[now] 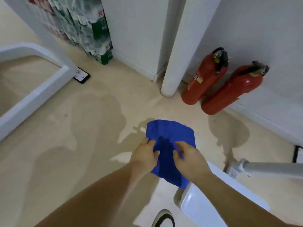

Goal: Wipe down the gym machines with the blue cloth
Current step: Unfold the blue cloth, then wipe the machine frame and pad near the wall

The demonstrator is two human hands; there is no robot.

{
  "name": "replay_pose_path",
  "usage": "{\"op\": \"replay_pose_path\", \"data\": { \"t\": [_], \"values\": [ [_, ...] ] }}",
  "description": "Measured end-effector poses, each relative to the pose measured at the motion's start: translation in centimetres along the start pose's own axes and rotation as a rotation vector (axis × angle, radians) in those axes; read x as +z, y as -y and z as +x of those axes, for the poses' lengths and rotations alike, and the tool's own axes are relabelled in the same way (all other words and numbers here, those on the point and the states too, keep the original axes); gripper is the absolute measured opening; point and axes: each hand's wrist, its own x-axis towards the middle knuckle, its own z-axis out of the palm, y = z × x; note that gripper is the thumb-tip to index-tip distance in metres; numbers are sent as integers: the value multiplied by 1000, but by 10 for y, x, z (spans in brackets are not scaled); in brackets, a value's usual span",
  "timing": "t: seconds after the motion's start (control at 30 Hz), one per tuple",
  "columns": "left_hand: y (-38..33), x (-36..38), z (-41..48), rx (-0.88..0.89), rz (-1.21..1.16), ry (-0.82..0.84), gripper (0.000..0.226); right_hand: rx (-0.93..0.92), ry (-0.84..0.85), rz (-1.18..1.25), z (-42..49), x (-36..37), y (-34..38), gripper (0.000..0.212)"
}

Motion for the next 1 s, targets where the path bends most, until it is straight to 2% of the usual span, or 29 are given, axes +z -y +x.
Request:
{"op": "replay_pose_path", "data": {
  "t": [0.1, 0.17, 0.23, 0.3, 0.4, 0.47, 0.53, 0.6, 0.67, 0.83, 0.9, 1.0],
  "values": [
    [31, 31, 38, -160, -34, -42, 50, 88, 44, 108, 39, 38, -23, 42],
    [48, 39, 49, -204, 13, -20, 46, 156, 94, 189, 53, 55, -29, 41],
    [61, 43, 54, -186, -18, -64, 23, 205, 102, 265, 59, 65, -32, 40],
    [62, 37, 51, -173, -109, -99, 10, 227, 84, 314, 61, 65, -29, 40],
    [38, 9, 30, -216, -375, -113, 13, 219, 69, 372, 51, 52, -8, 35],
    [6, -29, 2, -154, -564, -154, 18, 214, 58, 469, 35, 30, 21, 21],
    [-26, -81, -35, -61, -682, -157, 12, 215, 55, 627, 16, -4, 65, 13],
    [-56, -141, -77, 26, -703, -148, 9, 211, 117, 738, -10, -48, 116, 11],
    [-88, -207, -119, 84, -662, -182, 11, 162, 226, 804, -38, -99, 171, 19],
    [-180, -373, -245, 90, -651, -273, 15, -18, 371, 847, -125, -227, 310, 24],
    [-208, -425, -290, 63, -649, -361, 16, -106, 340, 846, -161, -268, 361, 19],
    [-229, -476, -340, 30, -670, -583, 30, -239, 292, 769, -207, -307, 418, 19]
  ]
}}
